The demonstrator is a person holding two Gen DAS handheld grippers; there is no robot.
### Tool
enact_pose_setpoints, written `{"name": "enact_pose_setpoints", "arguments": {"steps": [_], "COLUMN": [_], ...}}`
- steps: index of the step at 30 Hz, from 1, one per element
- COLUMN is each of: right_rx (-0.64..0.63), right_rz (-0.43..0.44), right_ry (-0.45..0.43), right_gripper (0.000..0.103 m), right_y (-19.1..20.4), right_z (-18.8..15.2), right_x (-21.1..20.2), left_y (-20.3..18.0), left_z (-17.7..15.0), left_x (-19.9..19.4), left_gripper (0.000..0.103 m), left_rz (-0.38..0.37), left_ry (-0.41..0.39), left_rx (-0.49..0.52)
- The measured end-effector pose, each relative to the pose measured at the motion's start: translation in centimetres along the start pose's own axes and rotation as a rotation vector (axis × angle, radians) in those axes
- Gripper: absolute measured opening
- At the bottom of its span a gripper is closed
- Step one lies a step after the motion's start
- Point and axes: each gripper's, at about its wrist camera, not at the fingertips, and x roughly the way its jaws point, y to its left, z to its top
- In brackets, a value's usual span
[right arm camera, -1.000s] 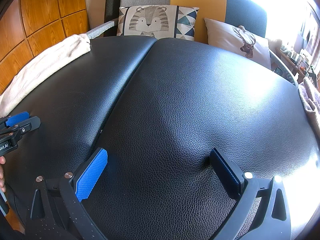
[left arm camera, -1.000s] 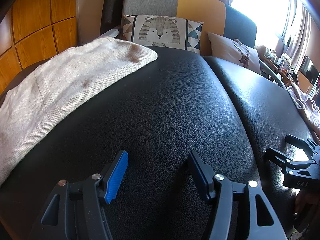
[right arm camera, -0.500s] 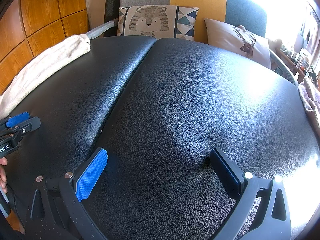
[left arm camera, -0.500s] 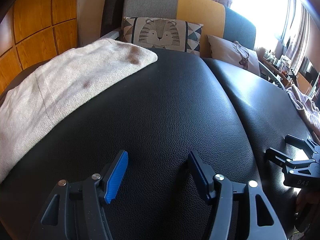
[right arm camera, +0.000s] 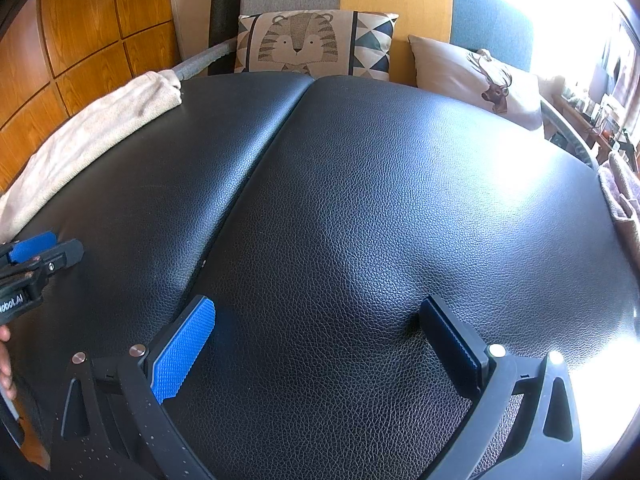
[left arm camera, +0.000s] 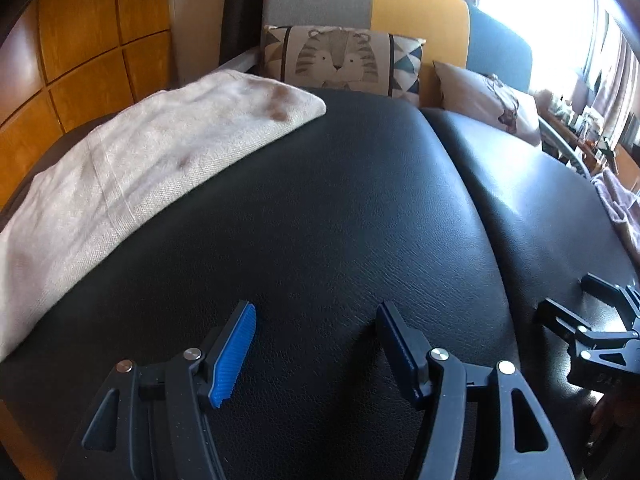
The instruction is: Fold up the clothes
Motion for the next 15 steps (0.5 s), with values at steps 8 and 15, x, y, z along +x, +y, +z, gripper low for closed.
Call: {"name": "enact_pose_setpoints", "arguments": {"steps": [8,15], "right_rx": [0.002,0.002], "right_rz": [-0.003,-0.002], "right_ry": [-0.003,-0.005], "right_gripper": [0.103,0.103], "right_y": [0.4,0.3], "right_z": [0.0,0.0], "right_x": [0.1,0.0], "left_y": [-1.4,-1.9], "left_z": [-0.5,-1.2], "left_x": [-0.8,-1.1], "left_gripper": [0.064,0.066], "left_rz": [0.004,0.001], "left_ry": [0.066,0.067], "left_rx": [-0.002,-0.017]}}
